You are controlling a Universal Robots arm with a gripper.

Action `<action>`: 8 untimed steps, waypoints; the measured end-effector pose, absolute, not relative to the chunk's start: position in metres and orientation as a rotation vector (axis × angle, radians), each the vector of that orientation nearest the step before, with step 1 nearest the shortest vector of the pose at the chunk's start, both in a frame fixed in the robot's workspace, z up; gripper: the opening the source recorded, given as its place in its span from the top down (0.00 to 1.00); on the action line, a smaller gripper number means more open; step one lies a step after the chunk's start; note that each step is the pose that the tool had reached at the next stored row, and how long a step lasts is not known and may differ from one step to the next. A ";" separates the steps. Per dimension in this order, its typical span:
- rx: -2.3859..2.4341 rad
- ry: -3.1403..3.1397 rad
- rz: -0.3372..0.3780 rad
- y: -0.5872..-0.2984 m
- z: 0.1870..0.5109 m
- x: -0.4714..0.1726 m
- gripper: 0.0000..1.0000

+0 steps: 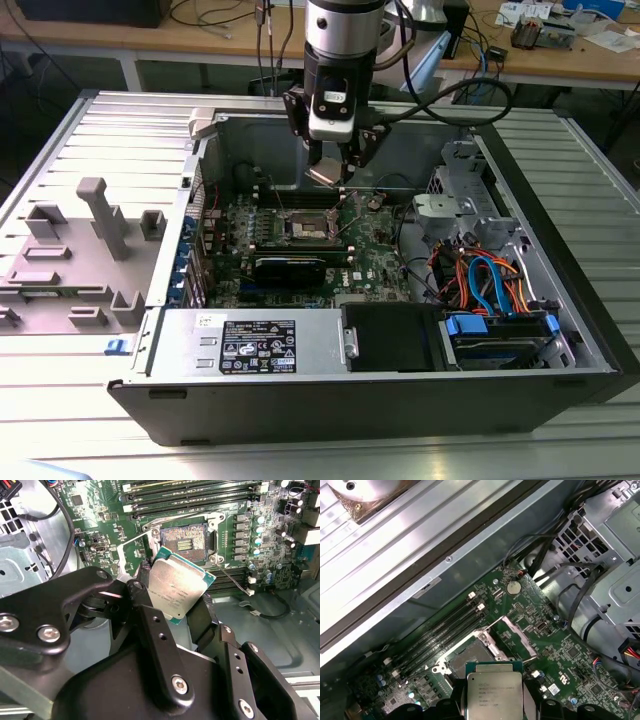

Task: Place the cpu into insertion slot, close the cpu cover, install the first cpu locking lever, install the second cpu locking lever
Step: 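Place the cpu into insertion slot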

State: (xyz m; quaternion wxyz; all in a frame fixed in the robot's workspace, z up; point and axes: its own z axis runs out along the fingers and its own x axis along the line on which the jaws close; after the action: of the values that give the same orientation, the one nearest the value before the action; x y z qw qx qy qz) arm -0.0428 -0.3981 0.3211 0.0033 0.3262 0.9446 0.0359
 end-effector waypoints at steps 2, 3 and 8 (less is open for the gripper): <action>1.032 2.958 0.113 -0.398 0.321 -0.043 0.45; 1.037 2.956 0.113 -0.398 0.321 -0.043 0.45; 1.065 2.945 0.113 -0.398 0.321 -0.043 0.45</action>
State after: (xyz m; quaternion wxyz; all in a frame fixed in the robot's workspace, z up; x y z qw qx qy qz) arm -0.0428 -0.3981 0.3207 0.0039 0.3399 0.9398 0.0359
